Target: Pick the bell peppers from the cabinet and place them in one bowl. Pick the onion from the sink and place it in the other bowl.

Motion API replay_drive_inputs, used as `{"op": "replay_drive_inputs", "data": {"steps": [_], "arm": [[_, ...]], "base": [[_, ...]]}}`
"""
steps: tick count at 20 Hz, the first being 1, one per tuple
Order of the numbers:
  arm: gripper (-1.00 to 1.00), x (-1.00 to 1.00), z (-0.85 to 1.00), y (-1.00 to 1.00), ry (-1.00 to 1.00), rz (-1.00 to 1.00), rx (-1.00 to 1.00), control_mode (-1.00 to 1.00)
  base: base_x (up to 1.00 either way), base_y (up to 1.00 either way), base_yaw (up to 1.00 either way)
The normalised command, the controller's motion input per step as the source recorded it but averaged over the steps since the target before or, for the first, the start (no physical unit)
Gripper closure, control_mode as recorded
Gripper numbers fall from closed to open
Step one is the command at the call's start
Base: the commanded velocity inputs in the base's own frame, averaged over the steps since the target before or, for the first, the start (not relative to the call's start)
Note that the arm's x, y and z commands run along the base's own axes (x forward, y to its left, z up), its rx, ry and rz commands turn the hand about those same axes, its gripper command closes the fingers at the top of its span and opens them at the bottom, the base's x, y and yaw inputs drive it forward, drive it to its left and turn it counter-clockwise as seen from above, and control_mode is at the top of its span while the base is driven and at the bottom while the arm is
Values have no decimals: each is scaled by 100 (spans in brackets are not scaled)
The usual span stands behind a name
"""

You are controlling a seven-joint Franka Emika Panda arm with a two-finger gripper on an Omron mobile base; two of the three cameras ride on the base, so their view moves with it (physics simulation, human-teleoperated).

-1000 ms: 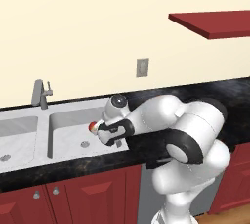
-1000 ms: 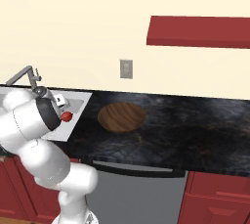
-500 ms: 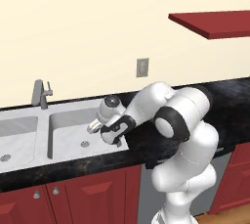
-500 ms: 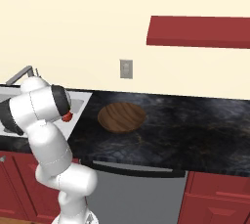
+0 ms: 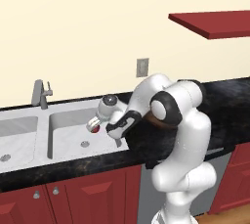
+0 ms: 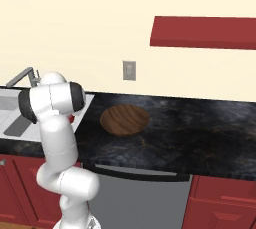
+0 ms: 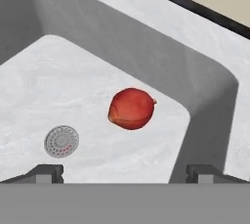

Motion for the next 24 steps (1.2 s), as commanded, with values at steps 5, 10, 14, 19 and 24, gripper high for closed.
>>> {"op": "replay_drive_inputs", "data": {"steps": [5,10,14,19,24], "arm": [[-100,4,-2,0,0,0,0,-100],[-100,4,-5,0,0,0,0,-100],[-100,17,-11,4,0,0,0,-100],[-100,27,-16,20,0,-4,0,-100],[-100,36,-35,24,1,-5,-2,-100]], "base": [[0,0,0],[0,0,0],[0,0,0],[0,0,0],[0,0,0]]}}
